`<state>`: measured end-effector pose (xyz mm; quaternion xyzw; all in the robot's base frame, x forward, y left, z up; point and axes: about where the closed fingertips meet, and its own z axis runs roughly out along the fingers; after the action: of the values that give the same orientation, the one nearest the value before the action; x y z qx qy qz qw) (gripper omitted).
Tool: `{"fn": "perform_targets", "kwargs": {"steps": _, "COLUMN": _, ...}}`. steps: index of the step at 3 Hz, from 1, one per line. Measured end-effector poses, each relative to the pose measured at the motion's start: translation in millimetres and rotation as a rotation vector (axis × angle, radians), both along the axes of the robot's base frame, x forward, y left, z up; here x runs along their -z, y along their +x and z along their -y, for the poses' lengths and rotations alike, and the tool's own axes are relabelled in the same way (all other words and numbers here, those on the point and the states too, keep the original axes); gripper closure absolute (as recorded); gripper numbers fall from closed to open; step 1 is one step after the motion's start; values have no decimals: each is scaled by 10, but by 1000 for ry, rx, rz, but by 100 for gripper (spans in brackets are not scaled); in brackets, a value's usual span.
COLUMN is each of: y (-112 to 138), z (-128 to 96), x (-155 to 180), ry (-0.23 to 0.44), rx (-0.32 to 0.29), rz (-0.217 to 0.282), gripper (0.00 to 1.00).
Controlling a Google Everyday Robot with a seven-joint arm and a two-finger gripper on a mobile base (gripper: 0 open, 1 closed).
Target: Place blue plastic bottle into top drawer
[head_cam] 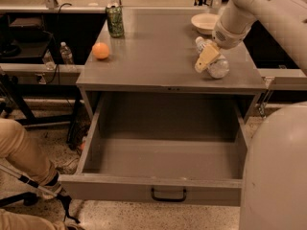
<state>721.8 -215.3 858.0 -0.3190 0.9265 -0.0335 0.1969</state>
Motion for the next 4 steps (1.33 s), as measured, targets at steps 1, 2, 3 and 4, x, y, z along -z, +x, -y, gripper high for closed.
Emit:
{"fn": "perform_targets", "kwargs": {"steps": 1, "y": 73, "z": -91, "x": 71, "ry": 16, "rx": 28, "rz": -15, "gripper": 47}}
{"fn": "perform_targets", "kwargs": {"steps": 2, "y": 91, "z": -137, "x": 84, "ry": 25, "rx": 32, "rz": -19, "gripper": 70}}
{"fn": "perform_targets", "kwargs": {"steps": 3, "y": -22, "z": -245, "x": -81, "ry": 64, "rx": -69, "rz": 1, "gripper": 95}}
{"fn": "perform_targets", "kwargs": {"steps": 4, "y": -483, "z": -433, "x": -347, "ry": 103, "rx": -316, "rz": 19, "gripper": 100}}
